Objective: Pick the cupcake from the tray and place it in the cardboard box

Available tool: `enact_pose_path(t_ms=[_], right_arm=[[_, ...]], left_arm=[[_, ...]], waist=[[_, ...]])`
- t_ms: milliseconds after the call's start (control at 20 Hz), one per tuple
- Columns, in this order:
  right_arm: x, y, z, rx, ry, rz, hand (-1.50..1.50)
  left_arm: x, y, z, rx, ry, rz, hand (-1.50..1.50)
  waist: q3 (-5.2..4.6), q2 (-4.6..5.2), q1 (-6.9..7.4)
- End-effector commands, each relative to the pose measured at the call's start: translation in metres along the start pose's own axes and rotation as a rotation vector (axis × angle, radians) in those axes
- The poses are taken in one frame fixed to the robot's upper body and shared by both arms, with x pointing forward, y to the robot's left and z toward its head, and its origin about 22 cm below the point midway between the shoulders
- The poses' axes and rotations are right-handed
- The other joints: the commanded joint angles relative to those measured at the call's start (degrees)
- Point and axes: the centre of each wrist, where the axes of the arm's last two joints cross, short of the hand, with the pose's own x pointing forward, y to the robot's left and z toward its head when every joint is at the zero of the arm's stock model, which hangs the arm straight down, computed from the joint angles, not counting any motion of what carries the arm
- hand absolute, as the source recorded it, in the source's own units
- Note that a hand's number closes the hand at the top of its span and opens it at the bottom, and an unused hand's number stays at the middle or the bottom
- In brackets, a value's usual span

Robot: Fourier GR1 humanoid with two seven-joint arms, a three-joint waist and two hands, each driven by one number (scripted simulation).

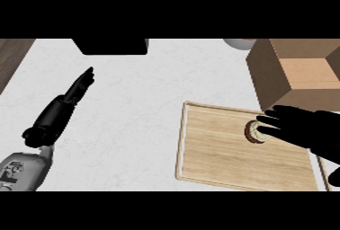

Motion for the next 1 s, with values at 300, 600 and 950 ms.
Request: enact_pose_path(t_ms=[300, 600, 950], right_arm=[[-0.002, 0.021, -0.024, -0.070, 0.068, 0.043, -1.50], [-0.002, 0.040, -0.048, -0.023, 0.101, 0.089, -1.50], [-0.009, 0.053, -0.068, -0.035, 0.132, 0.093, -1.50]], left_arm=[[0.010, -0.018, -0.014, -0.015, 0.009, 0.007, 0.00], [0.015, -0.007, 0.002, 0.003, -0.020, -0.007, 0.00], [0.009, -0.003, 0.004, -0.008, 0.008, 0.004, 0.00]], waist=[[0.01, 0.09, 0.11], [0.02, 0.05, 0.44], [0.01, 0.08, 0.36]])
